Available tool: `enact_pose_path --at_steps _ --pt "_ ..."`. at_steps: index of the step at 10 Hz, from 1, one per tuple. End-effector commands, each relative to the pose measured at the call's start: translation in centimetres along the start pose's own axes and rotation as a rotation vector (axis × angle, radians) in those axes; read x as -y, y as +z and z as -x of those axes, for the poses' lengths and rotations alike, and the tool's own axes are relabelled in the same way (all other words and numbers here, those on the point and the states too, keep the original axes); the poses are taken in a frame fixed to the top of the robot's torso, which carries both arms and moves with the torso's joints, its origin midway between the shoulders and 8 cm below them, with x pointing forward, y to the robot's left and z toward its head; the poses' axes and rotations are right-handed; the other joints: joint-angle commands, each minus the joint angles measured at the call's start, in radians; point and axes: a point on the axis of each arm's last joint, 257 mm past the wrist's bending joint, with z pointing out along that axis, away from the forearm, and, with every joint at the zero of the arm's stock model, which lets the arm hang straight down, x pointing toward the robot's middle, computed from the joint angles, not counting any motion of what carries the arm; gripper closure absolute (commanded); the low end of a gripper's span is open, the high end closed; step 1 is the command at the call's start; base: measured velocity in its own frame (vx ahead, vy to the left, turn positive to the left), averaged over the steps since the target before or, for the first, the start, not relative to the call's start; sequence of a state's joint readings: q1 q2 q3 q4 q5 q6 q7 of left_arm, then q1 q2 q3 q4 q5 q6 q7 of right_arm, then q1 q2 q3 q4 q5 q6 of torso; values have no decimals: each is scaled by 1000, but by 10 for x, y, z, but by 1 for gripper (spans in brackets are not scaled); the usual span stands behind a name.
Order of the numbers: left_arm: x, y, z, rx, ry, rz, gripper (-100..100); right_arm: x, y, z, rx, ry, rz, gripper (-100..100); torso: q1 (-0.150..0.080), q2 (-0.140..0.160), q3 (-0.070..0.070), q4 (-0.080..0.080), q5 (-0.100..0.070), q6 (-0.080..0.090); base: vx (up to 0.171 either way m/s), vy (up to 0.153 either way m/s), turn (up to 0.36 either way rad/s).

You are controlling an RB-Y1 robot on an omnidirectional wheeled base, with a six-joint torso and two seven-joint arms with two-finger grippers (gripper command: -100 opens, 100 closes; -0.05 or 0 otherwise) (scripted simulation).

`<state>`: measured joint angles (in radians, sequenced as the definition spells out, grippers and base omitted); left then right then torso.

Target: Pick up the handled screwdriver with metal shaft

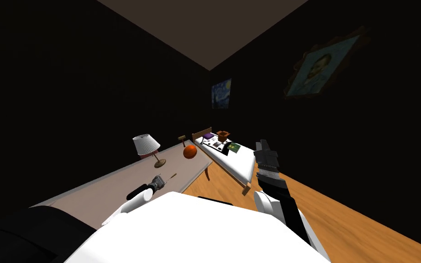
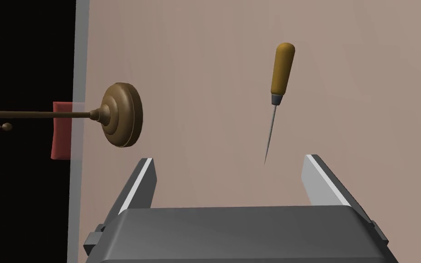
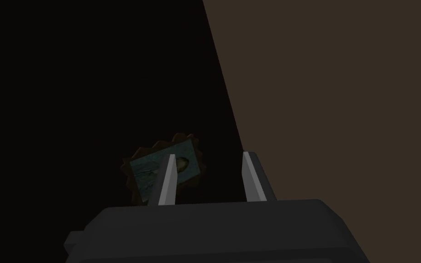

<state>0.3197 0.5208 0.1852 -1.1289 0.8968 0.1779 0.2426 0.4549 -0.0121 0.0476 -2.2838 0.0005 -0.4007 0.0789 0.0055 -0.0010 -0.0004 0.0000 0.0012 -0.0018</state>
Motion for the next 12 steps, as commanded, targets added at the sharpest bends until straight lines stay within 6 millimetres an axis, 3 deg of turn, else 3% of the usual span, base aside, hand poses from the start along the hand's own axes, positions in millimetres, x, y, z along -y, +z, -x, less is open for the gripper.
enact_pose_path --at_steps 1,2,4,5,7,8,9,10,12 --pt "-7 -4 11 22 -9 21 -100 0 0 0 0 0 0 0 0 0 0 0 0 0 -8 18 -12" --pt "-16 -4 37 74 -51 65 -100 0 0 0 0 0 0 0 -1 0 0 0 0 0 -14 21 -343" --pt "-19 -4 38 76 -51 75 -100 0 0 0 0 0 0 0 -1 0 0 0 0 0 -9 29 -94" --pt "-27 -5 55 112 -93 121 -100 0 0 0 0 0 0 0 -1 -1 0 0 0 -1 -3 27 -287" --pt "-31 -6 63 128 -96 128 -100 0 0 0 0 0 0 0 0 -1 0 0 0 0 -12 31 -122" --pt "-41 -10 83 171 -141 172 -100 0 0 0 0 0 0 0 -1 -1 0 0 0 -1 -14 28 -300" --pt "-44 -11 86 177 -143 178 -100 0 0 0 0 0 0 0 -1 -1 0 0 0 1 -13 37 -218" --pt "-53 -16 105 219 -189 215 -100 0 0 0 0 0 0 0 -1 -1 0 0 0 0 -20 44 -426" --pt "-69 -24 124 264 -237 273 -100 0 0 0 0 0 0 0 2 0 0 0 0 0 -30 70 -286"
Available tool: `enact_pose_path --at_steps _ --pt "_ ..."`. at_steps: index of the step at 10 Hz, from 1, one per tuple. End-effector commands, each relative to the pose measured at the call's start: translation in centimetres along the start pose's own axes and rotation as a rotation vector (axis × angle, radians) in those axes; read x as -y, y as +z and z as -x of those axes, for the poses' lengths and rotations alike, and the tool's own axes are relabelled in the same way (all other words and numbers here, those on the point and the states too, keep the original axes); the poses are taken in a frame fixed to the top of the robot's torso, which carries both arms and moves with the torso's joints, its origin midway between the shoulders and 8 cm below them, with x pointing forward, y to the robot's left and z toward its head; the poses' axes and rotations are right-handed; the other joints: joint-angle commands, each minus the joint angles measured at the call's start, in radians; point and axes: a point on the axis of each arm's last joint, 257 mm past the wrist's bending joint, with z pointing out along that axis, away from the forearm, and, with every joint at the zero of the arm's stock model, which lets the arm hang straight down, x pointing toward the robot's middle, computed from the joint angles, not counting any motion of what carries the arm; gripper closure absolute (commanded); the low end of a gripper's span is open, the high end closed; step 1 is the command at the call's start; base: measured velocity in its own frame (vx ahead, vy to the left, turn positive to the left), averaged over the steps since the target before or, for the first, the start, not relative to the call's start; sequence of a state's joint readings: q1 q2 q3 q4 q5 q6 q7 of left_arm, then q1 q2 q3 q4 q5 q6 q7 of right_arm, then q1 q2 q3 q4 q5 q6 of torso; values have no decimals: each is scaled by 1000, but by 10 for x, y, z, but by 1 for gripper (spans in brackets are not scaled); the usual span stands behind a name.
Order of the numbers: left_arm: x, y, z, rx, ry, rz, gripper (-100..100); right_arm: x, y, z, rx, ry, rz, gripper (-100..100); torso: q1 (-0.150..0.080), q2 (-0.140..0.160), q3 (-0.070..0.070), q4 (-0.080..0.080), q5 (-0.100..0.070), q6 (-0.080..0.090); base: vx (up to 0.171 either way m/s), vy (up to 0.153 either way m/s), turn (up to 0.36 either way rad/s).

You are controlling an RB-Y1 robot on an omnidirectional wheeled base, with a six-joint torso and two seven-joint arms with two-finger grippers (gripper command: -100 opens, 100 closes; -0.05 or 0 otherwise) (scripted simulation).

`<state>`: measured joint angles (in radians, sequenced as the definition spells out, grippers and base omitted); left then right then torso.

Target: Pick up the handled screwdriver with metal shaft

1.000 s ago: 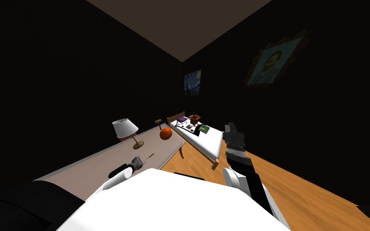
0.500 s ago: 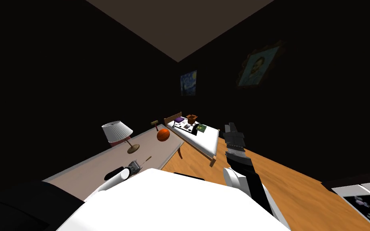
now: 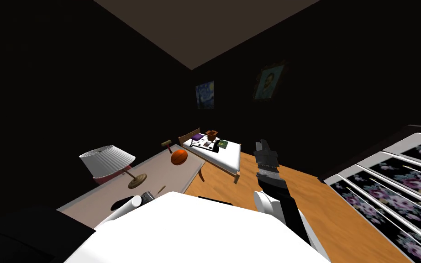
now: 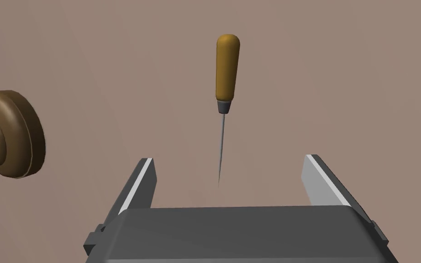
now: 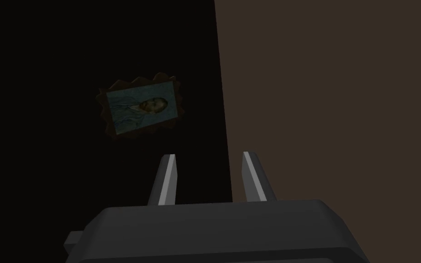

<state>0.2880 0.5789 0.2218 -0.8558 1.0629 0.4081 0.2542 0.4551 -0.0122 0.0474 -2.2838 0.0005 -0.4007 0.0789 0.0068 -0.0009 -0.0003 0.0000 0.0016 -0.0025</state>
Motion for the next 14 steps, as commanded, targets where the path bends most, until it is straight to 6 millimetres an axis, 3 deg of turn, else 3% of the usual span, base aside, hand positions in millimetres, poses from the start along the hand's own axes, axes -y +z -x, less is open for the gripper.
enact_pose_path --at_steps 1,4,12,14 --pt "-10 -1 17 31 -43 53 -100 0 0 0 0 0 0 0 0 0 0 0 0 0 -16 48 -327" --pt "-16 -1 31 56 -65 67 -100 0 0 0 0 0 0 0 -3 -2 -1 0 -1 0 -5 15 -49" --pt "-70 -22 109 217 -285 276 -100 0 0 0 0 0 0 0 1 -2 -1 0 0 1 -19 56 -292" --pt "-76 -26 116 231 -308 299 -100 0 0 0 0 0 0 0 0 -2 -1 0 0 -1 -17 48 -154"
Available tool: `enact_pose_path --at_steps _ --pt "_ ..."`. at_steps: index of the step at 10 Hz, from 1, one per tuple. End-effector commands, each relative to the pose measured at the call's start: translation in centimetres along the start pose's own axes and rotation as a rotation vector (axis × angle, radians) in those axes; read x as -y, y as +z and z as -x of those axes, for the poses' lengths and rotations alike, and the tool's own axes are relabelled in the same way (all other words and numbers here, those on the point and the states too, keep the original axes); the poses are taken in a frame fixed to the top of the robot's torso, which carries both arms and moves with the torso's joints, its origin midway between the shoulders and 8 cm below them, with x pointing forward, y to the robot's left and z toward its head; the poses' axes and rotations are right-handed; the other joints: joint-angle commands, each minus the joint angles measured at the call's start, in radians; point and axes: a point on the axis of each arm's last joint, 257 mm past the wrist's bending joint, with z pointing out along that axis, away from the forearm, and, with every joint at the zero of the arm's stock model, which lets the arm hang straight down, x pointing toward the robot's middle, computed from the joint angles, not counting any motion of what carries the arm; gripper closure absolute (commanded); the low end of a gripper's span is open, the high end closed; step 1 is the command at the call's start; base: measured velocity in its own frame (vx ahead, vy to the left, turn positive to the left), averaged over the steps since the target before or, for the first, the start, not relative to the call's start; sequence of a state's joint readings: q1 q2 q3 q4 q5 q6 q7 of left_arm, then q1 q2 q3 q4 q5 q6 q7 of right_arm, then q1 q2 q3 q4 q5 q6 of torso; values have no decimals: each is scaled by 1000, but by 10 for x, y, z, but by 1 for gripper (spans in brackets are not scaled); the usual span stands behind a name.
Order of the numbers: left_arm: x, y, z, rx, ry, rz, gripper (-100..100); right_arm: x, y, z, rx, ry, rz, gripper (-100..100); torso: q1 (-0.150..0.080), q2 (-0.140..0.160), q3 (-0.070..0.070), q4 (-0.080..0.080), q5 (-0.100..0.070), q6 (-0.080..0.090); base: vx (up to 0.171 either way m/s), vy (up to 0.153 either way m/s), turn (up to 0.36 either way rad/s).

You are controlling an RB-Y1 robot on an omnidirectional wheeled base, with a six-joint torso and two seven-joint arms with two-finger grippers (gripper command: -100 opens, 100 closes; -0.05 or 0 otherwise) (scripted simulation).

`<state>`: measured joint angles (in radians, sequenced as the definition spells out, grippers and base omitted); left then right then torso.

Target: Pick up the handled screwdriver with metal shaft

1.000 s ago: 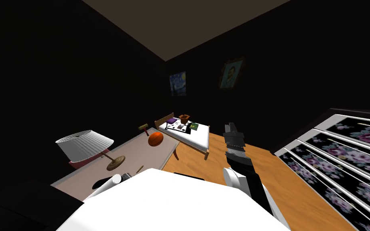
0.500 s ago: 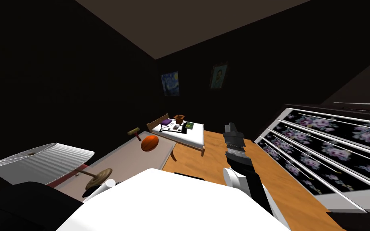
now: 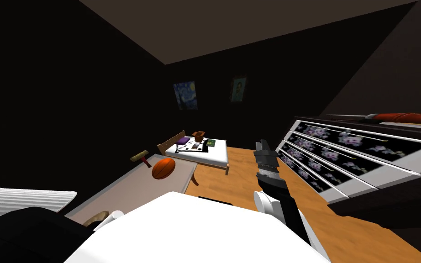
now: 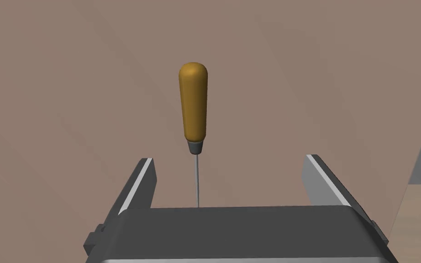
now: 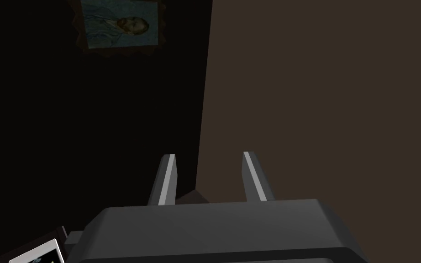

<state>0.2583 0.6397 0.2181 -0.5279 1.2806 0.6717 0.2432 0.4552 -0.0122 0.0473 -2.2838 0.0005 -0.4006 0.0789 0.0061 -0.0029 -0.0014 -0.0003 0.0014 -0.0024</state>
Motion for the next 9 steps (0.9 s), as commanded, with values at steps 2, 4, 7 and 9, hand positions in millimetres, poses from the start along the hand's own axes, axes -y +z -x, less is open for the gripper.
enact_pose_path --at_steps 2,4,7,9 --pt "-7 0 14 23 -36 34 -100 0 0 0 0 0 0 0 -1 -1 0 0 0 -1 -10 34 -122" --pt "-15 -2 29 50 -73 71 -100 0 0 0 0 0 0 0 1 0 0 0 0 0 -14 88 -234" --pt "-15 -2 27 47 -74 70 -100 0 0 0 0 0 0 0 0 -1 -1 0 0 -1 -5 47 -18" --pt "-26 8 23 45 -65 69 -100 0 0 0 0 0 0 0 -3 -2 -1 0 0 -1 -5 21 22"
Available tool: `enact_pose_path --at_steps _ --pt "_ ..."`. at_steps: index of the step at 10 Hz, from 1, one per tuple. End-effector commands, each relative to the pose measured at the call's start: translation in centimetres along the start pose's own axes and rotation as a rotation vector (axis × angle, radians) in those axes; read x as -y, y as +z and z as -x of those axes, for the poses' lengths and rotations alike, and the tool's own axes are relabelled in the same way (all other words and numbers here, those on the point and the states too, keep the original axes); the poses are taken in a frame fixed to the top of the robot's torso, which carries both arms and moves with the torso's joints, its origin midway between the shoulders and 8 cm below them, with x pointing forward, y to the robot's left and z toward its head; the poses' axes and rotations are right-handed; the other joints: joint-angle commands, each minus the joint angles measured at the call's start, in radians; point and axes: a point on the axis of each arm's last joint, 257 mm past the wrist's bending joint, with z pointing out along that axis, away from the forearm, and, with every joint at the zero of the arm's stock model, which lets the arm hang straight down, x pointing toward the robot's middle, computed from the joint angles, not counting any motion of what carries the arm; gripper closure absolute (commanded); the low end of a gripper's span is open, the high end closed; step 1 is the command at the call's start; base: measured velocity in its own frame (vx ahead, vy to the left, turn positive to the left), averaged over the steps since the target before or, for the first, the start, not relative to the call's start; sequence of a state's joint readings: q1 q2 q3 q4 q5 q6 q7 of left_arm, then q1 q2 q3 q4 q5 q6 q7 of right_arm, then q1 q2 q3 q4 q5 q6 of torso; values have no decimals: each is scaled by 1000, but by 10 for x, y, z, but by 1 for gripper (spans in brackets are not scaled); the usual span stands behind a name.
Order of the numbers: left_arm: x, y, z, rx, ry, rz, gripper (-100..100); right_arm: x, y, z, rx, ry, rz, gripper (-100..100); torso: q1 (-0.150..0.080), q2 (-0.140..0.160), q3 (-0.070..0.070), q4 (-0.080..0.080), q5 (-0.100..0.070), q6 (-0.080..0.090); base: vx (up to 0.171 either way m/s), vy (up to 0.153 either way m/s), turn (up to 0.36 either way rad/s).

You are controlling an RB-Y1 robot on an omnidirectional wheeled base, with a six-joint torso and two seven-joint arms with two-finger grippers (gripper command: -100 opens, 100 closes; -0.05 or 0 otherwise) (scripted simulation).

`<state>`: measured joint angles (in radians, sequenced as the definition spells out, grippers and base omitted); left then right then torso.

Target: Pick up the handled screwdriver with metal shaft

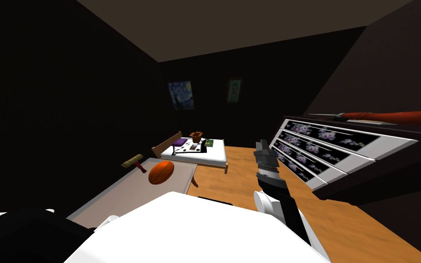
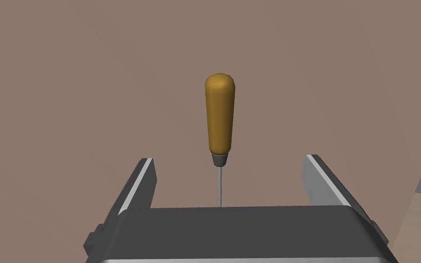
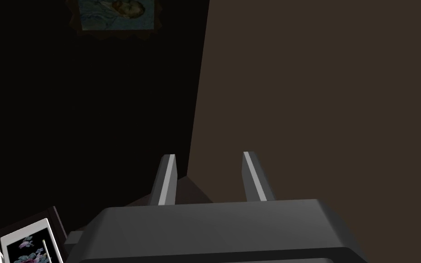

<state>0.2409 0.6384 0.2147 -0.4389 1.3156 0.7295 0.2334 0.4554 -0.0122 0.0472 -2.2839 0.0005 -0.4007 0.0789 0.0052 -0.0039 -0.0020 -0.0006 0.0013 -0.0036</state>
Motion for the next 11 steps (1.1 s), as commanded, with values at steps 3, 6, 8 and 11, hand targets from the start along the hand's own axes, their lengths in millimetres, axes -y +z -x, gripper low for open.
enact_pose_path --at_steps 3,6,8,11 --pt "-22 20 -9 -6 11 -4 -100 0 0 0 0 0 0 0 1 -1 0 0 0 0 -3 57 35" --pt "-19 18 -8 -4 8 -3 100 0 0 0 0 0 0 0 -1 -1 0 0 0 0 -1 12 -1" --pt "-19 18 -8 -4 8 -2 100 0 0 0 0 0 0 0 1 -1 0 0 3 0 0 0 0" --pt "-5 6 -2 -1 -1 -2 100 0 0 0 0 0 0 0 2 -1 -1 0 3 0 0 -20 -25"
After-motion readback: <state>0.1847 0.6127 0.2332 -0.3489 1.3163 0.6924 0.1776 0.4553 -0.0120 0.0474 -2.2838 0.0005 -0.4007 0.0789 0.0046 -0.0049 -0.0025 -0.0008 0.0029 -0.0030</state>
